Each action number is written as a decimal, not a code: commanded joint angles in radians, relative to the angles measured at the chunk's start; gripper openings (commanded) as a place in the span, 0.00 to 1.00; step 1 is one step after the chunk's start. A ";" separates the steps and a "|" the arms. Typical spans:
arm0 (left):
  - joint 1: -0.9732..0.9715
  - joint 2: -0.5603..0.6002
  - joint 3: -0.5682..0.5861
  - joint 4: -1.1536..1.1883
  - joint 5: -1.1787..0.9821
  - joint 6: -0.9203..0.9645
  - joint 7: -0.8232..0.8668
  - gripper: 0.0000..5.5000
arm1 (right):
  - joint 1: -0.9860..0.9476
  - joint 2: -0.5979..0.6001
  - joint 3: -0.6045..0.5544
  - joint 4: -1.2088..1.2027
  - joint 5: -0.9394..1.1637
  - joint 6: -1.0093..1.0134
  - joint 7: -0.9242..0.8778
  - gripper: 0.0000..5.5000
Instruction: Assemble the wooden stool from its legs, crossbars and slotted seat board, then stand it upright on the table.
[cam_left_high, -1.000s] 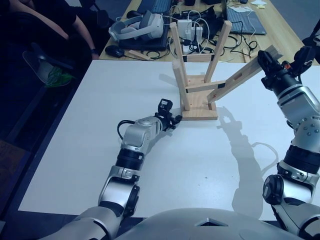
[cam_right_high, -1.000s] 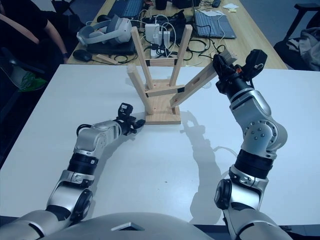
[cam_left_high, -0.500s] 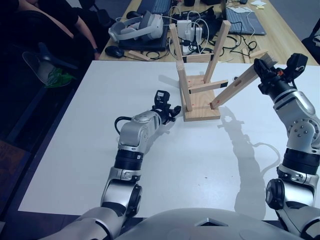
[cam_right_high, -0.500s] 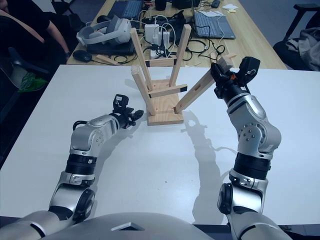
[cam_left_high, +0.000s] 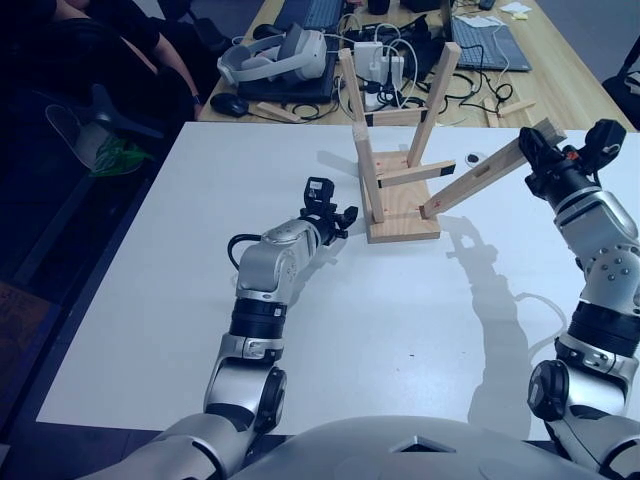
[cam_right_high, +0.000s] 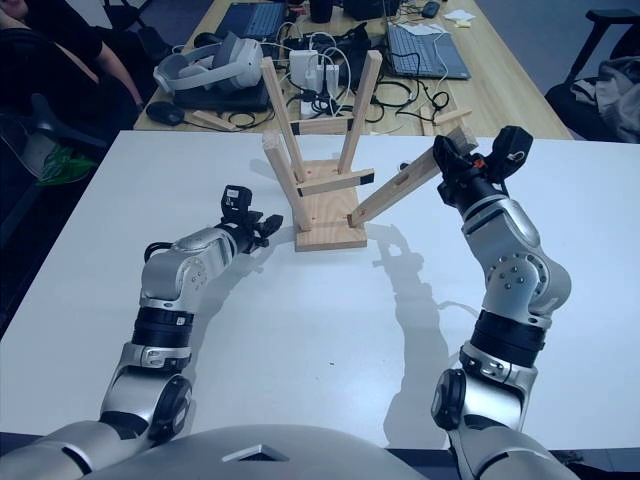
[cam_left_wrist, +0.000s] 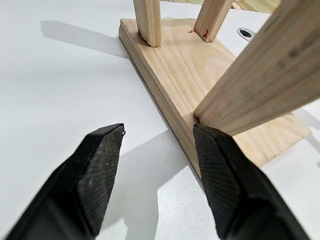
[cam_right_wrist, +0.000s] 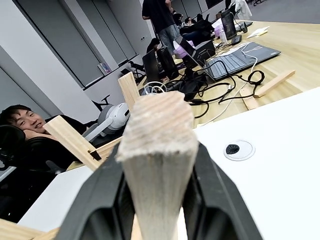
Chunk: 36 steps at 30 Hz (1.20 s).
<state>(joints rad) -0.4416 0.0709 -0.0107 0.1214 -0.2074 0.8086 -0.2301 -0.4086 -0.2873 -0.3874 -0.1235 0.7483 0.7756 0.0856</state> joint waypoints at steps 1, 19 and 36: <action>-0.014 -0.005 0.005 0.013 -0.002 -0.017 0.004 0.46 | 0.031 -0.012 0.060 -0.013 -0.033 0.019 0.030 0.18; -0.046 -0.010 0.016 0.051 0.004 -0.049 0.016 0.46 | -0.165 -0.124 0.268 0.207 -0.162 0.237 0.086 0.18; -0.031 -0.042 0.007 0.052 0.001 -0.084 0.029 0.46 | -0.298 -0.159 0.378 0.399 -0.266 0.196 0.328 0.18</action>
<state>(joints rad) -0.4693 0.0312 -0.0015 0.1704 -0.2082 0.7265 -0.2066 -0.7605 -0.4515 -0.0814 0.2317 0.5285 0.9155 0.3923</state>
